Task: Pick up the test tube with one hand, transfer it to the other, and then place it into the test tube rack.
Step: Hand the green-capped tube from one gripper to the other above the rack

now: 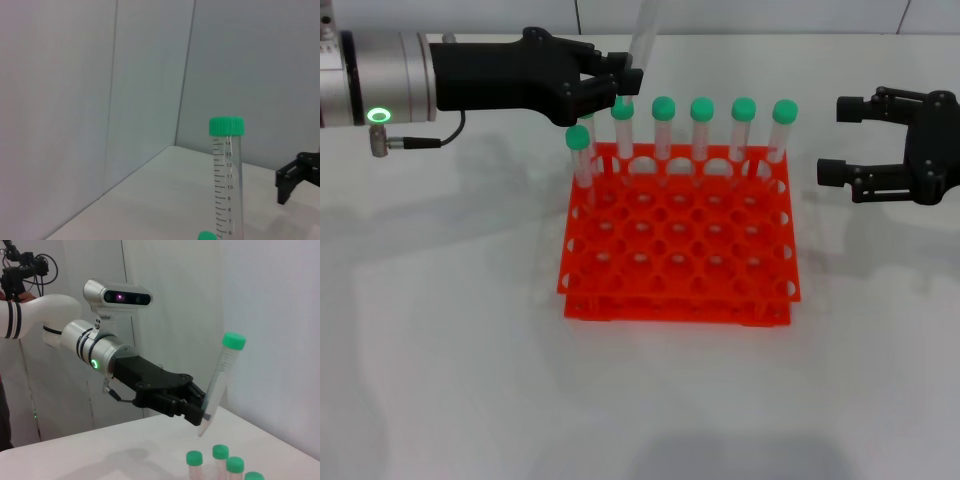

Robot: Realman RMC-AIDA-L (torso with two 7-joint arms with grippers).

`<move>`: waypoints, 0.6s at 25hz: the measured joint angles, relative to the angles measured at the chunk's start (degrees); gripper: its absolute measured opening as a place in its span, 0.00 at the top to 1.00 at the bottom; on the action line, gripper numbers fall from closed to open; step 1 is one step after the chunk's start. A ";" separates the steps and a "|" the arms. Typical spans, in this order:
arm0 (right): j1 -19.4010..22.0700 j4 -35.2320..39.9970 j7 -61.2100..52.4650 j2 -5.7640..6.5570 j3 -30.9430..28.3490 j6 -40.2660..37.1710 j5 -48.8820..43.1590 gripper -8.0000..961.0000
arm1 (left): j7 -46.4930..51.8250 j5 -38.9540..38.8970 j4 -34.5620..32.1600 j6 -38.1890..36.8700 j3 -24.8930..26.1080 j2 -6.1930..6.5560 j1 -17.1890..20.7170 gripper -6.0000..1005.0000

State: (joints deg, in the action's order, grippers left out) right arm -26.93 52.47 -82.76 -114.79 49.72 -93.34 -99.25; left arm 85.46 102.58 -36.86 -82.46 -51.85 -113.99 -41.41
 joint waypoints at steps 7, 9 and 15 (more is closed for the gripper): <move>0.03 0.01 0.00 0.24 -1.20 -0.02 0.43 0.11 | -0.08 0.33 0.03 -0.56 -0.15 0.00 -0.63 0.80; 0.04 0.01 0.00 0.24 -1.31 -0.06 0.46 0.11 | 0.06 0.38 0.09 -0.55 -0.29 0.00 -0.92 0.80; 0.03 0.05 -0.09 -0.01 -1.30 -0.13 0.84 0.11 | 0.12 0.58 0.47 -0.83 -0.64 0.01 -1.81 0.80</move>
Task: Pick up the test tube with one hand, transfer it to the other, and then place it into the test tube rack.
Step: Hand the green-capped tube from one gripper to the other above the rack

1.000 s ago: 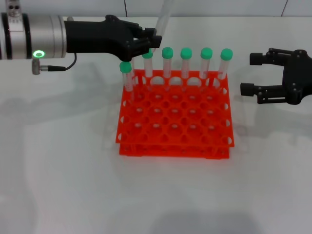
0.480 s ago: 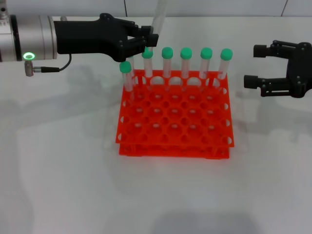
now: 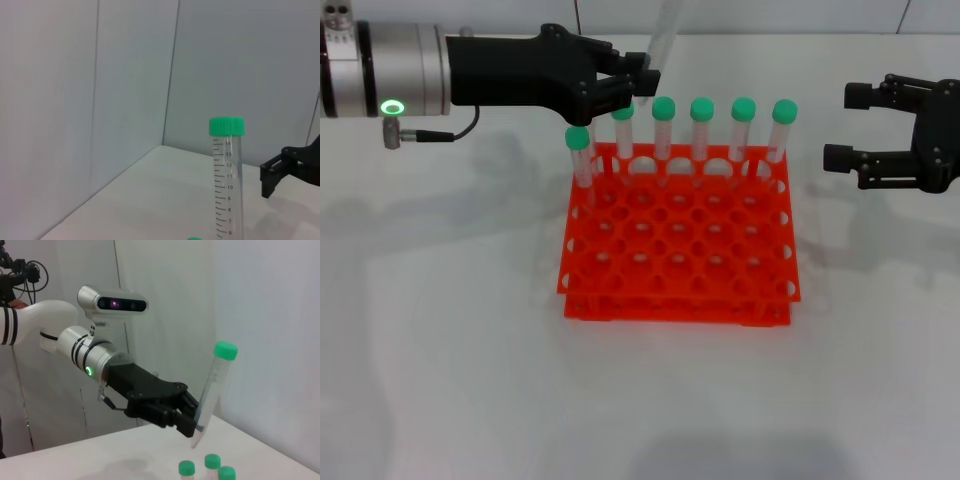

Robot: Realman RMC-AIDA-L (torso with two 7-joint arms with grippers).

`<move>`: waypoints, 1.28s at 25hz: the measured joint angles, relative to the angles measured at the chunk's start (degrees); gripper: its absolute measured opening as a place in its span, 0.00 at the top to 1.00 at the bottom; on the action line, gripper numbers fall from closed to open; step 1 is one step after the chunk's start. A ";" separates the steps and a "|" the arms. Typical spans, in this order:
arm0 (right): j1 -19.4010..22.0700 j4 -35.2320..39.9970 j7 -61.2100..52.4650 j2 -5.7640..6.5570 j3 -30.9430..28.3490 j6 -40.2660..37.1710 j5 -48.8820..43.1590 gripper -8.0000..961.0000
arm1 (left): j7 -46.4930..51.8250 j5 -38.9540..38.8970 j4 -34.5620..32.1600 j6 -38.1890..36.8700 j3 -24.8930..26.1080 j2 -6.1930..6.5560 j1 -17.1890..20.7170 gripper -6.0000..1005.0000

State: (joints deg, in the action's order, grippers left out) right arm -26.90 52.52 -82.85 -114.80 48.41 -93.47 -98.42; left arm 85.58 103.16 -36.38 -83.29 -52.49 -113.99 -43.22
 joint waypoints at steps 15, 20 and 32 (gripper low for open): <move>-0.97 -0.99 -1.93 -0.36 0.18 0.24 4.26 0.12 | 0.27 1.94 0.17 -2.16 -0.15 -0.53 -0.64 0.80; -3.71 -5.94 -2.29 -0.25 0.06 0.68 7.48 0.12 | 0.29 2.04 0.17 -2.61 -0.15 -0.60 -0.38 0.80; -9.70 -14.93 -2.36 -0.52 0.26 2.32 10.35 0.13 | 0.18 2.74 0.21 -3.84 -0.16 -0.62 0.49 0.80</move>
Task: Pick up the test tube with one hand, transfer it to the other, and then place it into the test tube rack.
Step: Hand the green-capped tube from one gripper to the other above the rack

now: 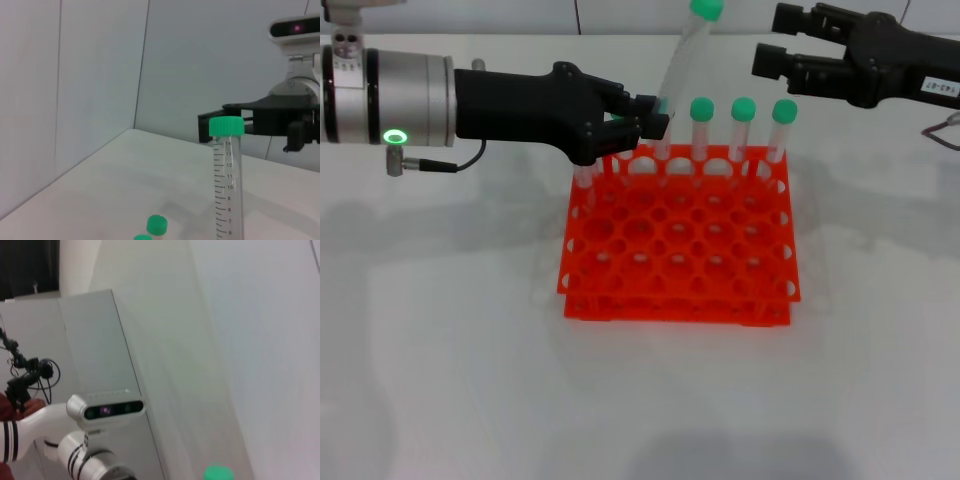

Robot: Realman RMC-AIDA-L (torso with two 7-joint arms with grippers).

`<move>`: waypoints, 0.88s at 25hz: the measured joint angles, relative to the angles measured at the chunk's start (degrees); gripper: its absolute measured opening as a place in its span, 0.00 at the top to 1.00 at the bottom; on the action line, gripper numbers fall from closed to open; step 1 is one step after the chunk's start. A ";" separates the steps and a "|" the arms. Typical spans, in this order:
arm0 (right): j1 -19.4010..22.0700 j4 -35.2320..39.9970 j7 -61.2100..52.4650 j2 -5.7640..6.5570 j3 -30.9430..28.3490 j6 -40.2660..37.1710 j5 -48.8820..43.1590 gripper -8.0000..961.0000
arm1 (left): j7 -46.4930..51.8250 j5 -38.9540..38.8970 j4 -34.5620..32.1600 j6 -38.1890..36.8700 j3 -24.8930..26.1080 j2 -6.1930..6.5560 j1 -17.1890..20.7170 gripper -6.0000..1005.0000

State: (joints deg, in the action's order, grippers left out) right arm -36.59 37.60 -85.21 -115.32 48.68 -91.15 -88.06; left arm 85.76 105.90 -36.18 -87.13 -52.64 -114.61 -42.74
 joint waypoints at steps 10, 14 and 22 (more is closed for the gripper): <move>-0.69 -1.43 0.27 -0.22 0.29 1.09 1.25 0.14 | -0.02 0.01 0.04 -0.78 0.00 -0.07 0.09 0.80; -1.48 -2.34 0.28 -0.53 0.67 1.16 1.36 0.14 | -0.15 -0.24 0.01 -0.82 0.00 -0.24 -0.03 0.80; -2.73 -3.50 0.76 -0.53 4.39 1.28 4.74 0.14 | -0.15 -0.25 -0.11 -0.63 0.00 -0.44 0.18 0.80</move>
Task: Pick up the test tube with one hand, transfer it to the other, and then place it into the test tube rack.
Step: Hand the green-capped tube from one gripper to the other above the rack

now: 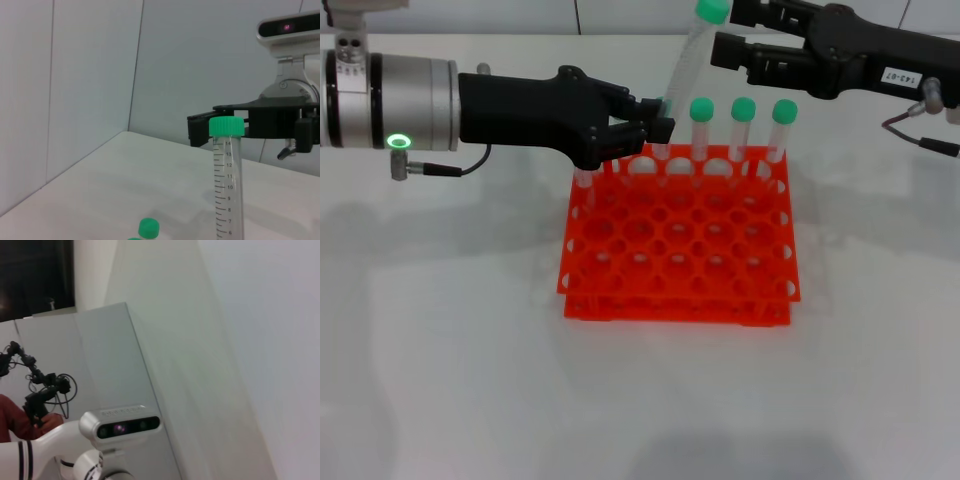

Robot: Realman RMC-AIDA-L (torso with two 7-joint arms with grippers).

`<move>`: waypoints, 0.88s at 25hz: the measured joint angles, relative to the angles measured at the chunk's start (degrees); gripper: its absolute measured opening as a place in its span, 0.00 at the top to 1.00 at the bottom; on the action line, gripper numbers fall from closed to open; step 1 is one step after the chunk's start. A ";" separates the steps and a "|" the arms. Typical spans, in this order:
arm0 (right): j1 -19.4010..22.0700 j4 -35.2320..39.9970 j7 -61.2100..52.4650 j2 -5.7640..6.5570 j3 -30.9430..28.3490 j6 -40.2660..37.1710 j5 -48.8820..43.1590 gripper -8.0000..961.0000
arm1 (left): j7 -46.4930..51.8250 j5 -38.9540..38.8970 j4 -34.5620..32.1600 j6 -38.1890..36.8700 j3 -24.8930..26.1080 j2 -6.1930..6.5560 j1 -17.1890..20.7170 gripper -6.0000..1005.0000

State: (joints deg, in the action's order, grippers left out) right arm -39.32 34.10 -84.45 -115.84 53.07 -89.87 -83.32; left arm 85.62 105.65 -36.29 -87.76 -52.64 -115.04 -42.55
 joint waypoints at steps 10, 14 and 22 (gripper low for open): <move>-0.67 -0.05 0.06 -0.04 1.04 1.57 0.49 0.14 | -0.22 -0.09 0.05 0.20 0.00 -0.15 0.10 0.80; -1.14 -0.21 0.08 -0.15 1.12 1.71 0.63 0.18 | -0.24 0.02 0.08 0.28 0.00 -0.18 -0.06 0.80; -2.29 -1.58 0.16 -0.17 1.25 2.51 1.15 0.18 | -0.25 0.19 0.18 0.66 0.01 -0.27 0.00 0.80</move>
State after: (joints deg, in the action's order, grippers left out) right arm -41.61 32.52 -84.29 -116.02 54.31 -87.36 -82.17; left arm 85.37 105.84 -36.11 -87.11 -52.63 -115.31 -42.55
